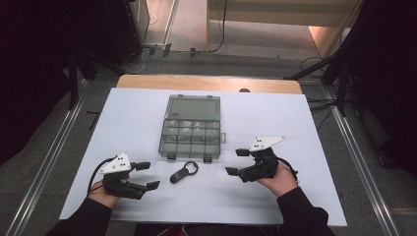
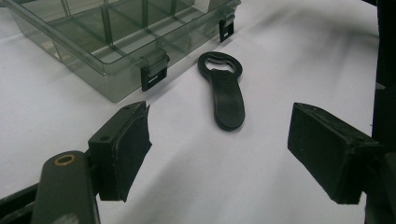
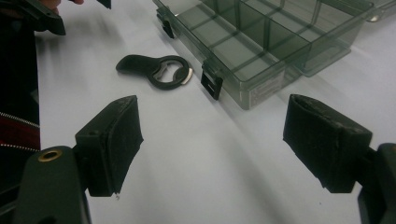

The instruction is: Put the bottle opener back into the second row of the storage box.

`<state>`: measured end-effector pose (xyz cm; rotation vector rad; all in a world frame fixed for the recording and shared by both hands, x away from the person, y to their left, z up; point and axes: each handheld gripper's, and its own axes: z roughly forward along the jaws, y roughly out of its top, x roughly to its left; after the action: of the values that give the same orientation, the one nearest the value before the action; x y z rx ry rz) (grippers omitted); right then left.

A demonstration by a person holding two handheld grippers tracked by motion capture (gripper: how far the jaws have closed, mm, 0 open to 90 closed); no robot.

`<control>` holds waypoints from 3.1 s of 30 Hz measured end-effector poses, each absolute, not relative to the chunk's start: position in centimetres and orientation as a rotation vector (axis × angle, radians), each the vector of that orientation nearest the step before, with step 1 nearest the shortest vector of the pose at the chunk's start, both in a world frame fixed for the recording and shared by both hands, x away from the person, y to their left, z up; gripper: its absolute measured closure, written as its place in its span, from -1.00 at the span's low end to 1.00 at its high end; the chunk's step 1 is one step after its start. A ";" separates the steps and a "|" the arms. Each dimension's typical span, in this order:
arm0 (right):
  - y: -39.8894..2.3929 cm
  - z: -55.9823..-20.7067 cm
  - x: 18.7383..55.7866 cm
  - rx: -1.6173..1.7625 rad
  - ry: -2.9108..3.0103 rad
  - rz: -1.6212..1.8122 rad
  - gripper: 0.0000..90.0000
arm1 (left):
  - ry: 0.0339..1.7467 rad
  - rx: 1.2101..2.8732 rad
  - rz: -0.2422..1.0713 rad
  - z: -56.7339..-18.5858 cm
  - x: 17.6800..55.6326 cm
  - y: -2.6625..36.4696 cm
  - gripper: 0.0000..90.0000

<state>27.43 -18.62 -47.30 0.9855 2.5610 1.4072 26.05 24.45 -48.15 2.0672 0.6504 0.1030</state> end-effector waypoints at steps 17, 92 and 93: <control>-16.8 -46.5 28.7 0.889 2.625 1.406 -0.53 | 0.652 2.063 0.103 -48.2 26.1 24.4 -0.53; -4.5 -45.5 34.2 -0.098 3.068 1.169 -0.34 | 0.659 2.056 0.097 -48.2 26.1 24.7 -0.53; -4.5 -45.5 34.2 -0.098 3.068 1.169 -0.34 | 0.659 2.056 0.097 -48.2 26.1 24.7 -0.53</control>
<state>34.24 -4.54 -45.55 -0.0976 3.0681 1.1685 26.14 24.72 -48.21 2.0563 0.6592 0.0966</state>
